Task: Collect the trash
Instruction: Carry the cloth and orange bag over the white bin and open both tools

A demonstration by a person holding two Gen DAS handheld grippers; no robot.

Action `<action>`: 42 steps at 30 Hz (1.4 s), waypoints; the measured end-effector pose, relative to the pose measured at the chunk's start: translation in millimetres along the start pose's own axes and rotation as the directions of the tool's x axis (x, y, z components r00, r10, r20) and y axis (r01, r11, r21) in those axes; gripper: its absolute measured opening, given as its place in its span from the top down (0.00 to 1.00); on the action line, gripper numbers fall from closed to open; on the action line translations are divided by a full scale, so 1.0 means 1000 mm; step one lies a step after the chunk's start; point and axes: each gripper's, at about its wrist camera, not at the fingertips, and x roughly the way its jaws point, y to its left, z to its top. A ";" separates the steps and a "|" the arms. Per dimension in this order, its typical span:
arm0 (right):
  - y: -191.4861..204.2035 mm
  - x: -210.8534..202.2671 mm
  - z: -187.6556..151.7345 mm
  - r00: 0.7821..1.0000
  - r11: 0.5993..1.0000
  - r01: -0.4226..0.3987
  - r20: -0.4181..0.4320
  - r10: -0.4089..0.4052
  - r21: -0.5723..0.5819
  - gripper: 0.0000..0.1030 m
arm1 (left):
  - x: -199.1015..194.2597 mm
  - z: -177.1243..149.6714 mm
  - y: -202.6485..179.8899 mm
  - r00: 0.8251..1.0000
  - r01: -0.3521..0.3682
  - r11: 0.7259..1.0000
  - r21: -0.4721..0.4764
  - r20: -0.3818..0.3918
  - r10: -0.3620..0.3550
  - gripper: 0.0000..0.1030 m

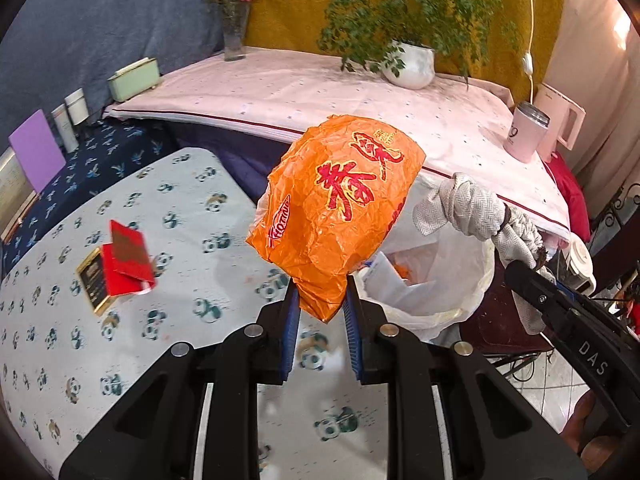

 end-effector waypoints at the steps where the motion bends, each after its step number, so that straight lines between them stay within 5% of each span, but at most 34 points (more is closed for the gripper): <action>1: -0.005 0.001 0.001 1.000 1.000 0.005 -0.001 -0.005 0.006 0.83 | 0.003 0.001 -0.003 1.000 0.003 1.000 0.006 -0.004 -0.003 0.80; 6: -0.021 0.007 0.002 1.000 0.999 0.023 -0.008 -0.023 0.026 0.83 | 0.022 0.010 -0.022 1.000 0.026 0.999 0.032 -0.019 -0.025 0.77; 11: -0.029 0.015 0.005 0.999 0.999 0.032 -0.017 -0.031 0.037 0.83 | 0.032 0.019 -0.024 1.000 0.010 1.000 0.012 -0.016 -0.010 0.58; 42: 0.016 0.040 0.012 1.000 0.999 0.007 -0.029 -0.008 -0.036 0.73 | 0.025 0.005 0.045 0.998 -0.058 0.988 -0.142 -0.023 0.055 0.42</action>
